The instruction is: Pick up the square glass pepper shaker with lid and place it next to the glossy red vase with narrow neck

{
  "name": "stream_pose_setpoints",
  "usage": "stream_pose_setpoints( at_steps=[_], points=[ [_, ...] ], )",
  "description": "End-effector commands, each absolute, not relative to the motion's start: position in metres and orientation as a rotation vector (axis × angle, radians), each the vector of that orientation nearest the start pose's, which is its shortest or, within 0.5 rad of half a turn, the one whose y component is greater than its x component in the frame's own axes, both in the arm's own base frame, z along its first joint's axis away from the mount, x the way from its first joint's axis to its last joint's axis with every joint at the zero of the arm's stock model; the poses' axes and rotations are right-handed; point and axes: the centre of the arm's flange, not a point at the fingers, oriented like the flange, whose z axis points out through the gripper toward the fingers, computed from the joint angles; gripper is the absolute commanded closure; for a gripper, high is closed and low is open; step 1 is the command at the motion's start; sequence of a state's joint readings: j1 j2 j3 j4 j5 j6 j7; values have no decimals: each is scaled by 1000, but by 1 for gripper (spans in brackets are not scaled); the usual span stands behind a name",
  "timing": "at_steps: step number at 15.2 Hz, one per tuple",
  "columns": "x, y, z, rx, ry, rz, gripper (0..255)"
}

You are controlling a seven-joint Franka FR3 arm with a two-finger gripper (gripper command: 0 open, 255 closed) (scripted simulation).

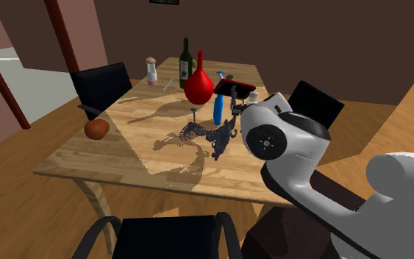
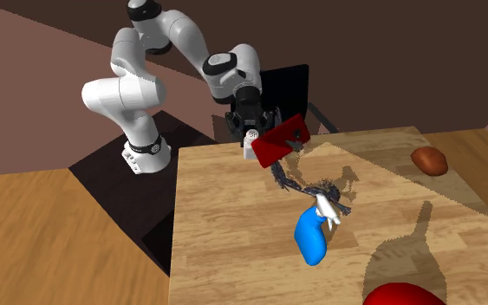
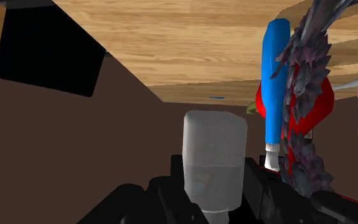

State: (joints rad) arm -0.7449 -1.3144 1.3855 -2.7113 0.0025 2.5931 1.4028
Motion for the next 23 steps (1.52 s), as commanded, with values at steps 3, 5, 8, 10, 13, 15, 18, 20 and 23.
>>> stream_pose_setpoints(
  at_steps=[3,5,8,10,13,15,18,20,23],
  points=[
    [357,196,395,1972,-896,1480,255],
    [357,196,406,1972,-896,1480,255],
    [357,196,422,1972,-896,1480,255],
    [357,196,432,1972,-896,1480,255],
    [357,196,448,1972,-896,1480,255],
    [357,196,459,1972,-896,1480,255],
    [357,196,474,1972,-896,1480,255],
    [357,196,485,1972,-896,1480,255],
    [357,196,501,1972,-896,1480,255]
  ],
)
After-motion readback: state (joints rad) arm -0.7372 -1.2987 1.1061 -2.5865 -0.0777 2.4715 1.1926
